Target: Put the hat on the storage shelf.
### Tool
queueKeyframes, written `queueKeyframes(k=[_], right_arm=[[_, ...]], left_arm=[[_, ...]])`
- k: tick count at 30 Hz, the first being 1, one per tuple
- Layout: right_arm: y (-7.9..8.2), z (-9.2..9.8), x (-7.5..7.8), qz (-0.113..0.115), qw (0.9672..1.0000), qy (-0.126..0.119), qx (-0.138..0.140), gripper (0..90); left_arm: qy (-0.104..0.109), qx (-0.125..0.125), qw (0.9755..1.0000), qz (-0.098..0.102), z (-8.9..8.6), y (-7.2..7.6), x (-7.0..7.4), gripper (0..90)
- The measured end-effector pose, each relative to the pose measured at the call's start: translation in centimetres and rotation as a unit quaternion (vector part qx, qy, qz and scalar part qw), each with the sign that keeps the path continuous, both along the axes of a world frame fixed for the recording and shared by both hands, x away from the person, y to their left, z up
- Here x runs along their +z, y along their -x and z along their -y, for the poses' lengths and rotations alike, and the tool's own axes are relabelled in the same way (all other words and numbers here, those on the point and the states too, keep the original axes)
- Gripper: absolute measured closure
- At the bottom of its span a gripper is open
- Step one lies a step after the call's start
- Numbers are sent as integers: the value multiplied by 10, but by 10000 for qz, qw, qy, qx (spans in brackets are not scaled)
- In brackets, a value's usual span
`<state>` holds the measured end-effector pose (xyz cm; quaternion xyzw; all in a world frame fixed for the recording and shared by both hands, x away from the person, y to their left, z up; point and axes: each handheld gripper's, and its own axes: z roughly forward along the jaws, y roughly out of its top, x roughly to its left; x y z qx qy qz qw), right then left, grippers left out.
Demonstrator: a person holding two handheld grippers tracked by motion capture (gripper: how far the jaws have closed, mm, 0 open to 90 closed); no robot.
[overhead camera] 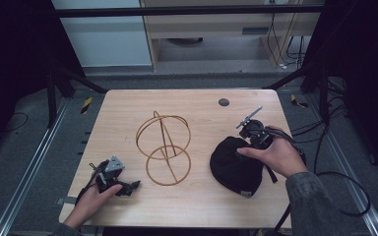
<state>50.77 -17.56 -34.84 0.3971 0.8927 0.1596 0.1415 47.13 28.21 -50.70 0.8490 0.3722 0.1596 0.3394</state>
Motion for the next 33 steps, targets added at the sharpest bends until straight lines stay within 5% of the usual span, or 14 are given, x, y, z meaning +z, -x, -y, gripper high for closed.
queueKeyframes(k=[17, 26, 33], right_arm=[[-22, -8, -29, -501, 9987, 55, 44, 346], [-25, -3, -37, -510, 9986, 86, 54, 463], [-22, -4, -41, -606, 9980, 8, 156, 695]], left_arm=[[11, -47, 10000, 11, 0, -1, 0, 0], [17, -49, 10000, 23, 0, -1, 0, 0], [8, -55, 10000, 25, 0, -1, 0, 0]])
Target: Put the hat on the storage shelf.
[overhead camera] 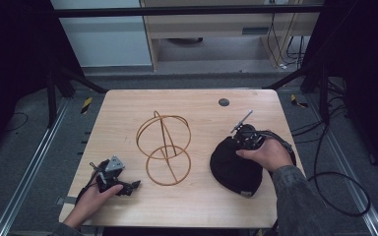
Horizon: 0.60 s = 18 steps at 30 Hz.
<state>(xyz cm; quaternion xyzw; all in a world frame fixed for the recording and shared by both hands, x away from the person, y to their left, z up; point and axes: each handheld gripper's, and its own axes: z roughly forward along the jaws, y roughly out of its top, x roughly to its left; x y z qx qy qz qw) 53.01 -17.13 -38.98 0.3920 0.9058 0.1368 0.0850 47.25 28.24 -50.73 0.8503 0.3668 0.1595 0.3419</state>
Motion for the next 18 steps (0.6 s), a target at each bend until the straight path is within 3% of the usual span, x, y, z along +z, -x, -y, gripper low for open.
queueKeyframes(k=[7, 13, 14, 18], right_arm=[[4, 7, 2, -15, 9997, -227, 16, 759], [13, 13, 27, 294, 9983, -504, -13, 768], [17, 14, 38, 407, 9970, -654, -51, 769], [20, 15, 50, 563, 9950, -821, -113, 770]], left_arm=[[69, 50, 10000, 50, 0, 2, -1, 0], [59, 52, 10000, 55, -1, 2, -1, 0], [70, 60, 9999, 53, -1, 3, -1, 0], [79, 100, 9999, 49, -1, 3, -1, 0]])
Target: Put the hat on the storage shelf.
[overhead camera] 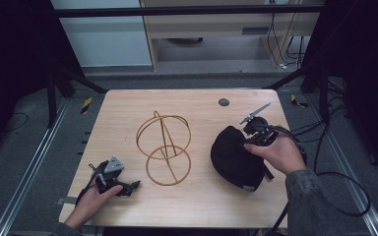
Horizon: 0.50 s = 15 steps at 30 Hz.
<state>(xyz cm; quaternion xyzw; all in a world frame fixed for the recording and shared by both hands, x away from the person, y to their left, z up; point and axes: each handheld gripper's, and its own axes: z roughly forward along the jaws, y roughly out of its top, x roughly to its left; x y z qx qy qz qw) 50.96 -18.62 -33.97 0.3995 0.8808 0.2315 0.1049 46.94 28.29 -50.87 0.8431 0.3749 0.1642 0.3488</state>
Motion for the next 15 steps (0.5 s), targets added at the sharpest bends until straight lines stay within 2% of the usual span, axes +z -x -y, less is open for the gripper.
queueKeyframes(k=[3, 7, 10, 15], right_arm=[[3, -1, 13, 156, 9997, -139, -143, 771], [3, -5, 27, 313, 9990, -155, -263, 771], [7, -8, 34, 503, 9984, -125, -210, 772], [17, -4, 47, 790, 9959, -387, -214, 774]], left_arm=[[-10, 33, 10000, 0, 1, 0, 0, 0], [-19, 30, 10000, -8, 0, 0, 0, 0], [-10, 33, 10000, 1, 1, 0, 0, 0], [-7, 43, 10000, -1, 1, 0, 0, 0]])
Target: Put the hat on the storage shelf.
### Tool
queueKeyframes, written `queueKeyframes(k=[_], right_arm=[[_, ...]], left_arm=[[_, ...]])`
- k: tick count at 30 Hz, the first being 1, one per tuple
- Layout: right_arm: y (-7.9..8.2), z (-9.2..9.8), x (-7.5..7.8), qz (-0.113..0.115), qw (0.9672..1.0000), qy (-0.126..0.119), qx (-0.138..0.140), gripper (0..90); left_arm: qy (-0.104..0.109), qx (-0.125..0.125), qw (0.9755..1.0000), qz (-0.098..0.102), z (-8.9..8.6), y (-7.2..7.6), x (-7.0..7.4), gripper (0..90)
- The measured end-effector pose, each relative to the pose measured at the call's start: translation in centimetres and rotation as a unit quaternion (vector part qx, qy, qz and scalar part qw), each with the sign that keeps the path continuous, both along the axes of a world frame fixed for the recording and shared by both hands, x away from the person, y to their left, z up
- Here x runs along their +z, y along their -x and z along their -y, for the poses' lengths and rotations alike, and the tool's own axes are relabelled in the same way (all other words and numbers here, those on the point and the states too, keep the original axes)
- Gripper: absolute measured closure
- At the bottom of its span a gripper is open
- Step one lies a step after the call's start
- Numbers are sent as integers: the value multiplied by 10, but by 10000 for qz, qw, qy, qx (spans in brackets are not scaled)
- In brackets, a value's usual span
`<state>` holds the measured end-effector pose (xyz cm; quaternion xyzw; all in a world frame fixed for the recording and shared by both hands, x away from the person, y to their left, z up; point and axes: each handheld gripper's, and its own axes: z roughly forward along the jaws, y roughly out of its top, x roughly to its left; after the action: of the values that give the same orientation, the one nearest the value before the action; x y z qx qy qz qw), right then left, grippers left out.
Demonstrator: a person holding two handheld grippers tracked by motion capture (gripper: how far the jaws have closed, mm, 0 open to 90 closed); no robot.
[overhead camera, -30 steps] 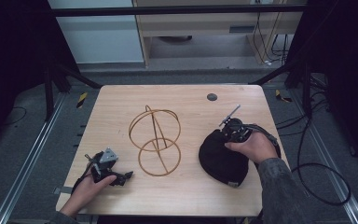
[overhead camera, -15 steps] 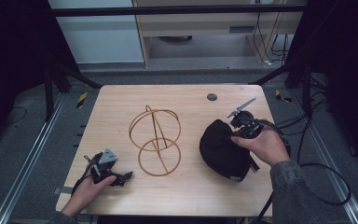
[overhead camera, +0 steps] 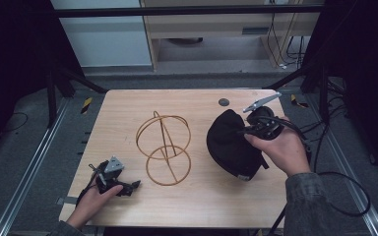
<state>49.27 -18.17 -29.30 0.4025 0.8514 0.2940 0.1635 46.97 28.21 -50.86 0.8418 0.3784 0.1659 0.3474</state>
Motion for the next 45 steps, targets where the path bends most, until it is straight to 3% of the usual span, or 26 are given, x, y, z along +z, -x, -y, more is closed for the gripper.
queueKeyframes(k=[8, 15, 24, 33, 36, 45], right_arm=[[5, 11, 18, 320, 9992, -219, -72, 775], [9, 16, 42, 615, 9966, -534, -100, 777], [11, 9, 54, 857, 9950, -508, -98, 778], [26, -2, 83, 1177, 9917, -505, 64, 779], [26, -4, 87, 1241, 9903, -604, 128, 779], [26, -9, 94, 1254, 9898, -648, 178, 780]], left_arm=[[-2, 20, 10000, 3, 0, 0, 0, 0], [-12, 13, 10000, -5, 0, 0, 0, 0], [-12, 20, 10000, -4, 0, 0, 0, 0], [-10, 22, 10000, -4, 0, 0, 0, 0], [-11, 21, 10000, -3, 0, 0, 0, 0], [-9, 21, 10000, -4, 0, 0, 0, 0]])
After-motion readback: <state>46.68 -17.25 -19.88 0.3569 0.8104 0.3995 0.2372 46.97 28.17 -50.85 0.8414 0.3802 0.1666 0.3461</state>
